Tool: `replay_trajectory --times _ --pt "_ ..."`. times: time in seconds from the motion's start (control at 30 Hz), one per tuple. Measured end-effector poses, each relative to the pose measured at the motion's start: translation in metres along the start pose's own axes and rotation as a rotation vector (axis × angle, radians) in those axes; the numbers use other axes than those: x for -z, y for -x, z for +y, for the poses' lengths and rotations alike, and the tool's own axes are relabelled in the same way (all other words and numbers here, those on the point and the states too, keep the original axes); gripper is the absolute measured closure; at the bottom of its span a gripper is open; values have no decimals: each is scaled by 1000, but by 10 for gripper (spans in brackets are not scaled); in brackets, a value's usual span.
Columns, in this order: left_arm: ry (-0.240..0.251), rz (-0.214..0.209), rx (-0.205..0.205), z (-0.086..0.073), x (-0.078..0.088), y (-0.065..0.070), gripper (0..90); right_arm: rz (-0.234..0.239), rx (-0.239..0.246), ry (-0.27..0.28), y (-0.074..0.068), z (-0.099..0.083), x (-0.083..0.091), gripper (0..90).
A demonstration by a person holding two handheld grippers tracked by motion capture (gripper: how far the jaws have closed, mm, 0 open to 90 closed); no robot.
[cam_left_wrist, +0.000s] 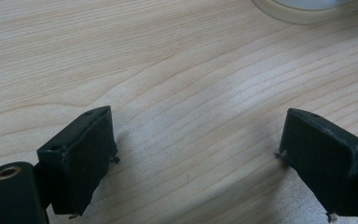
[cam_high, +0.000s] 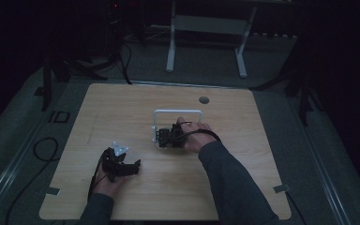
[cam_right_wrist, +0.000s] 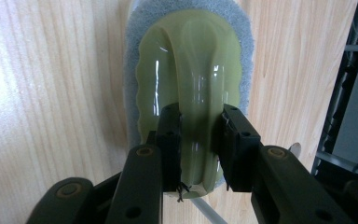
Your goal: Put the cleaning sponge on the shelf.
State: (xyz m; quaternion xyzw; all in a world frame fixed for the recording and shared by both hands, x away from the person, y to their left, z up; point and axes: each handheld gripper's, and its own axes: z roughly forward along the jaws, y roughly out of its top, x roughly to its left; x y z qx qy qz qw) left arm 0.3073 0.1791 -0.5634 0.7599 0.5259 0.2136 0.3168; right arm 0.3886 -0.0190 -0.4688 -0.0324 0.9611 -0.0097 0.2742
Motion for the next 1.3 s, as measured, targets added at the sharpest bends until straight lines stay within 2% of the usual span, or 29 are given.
replay_trajectory --times 0.33,0.43,0.67,0.87,1.03,1.3 --pt "2 1 3 0 0 0 104 -40 -6 -10 2 0 -6 717" --pt "1 0 1 0 0 0 104 -52 -21 -12 3 0 -8 718" --pt "2 1 1 0 0 0 104 -46 -48 23 6 -2 -8 627" --pt "-1 1 -1 0 0 0 104 -35 -62 48 5 -5 2 563" --pt "0 0 1 0 0 0 104 -24 -98 106 5 -13 18 551" --pt "0 0 1 0 0 0 104 2 -141 157 -4 -28 39 543"
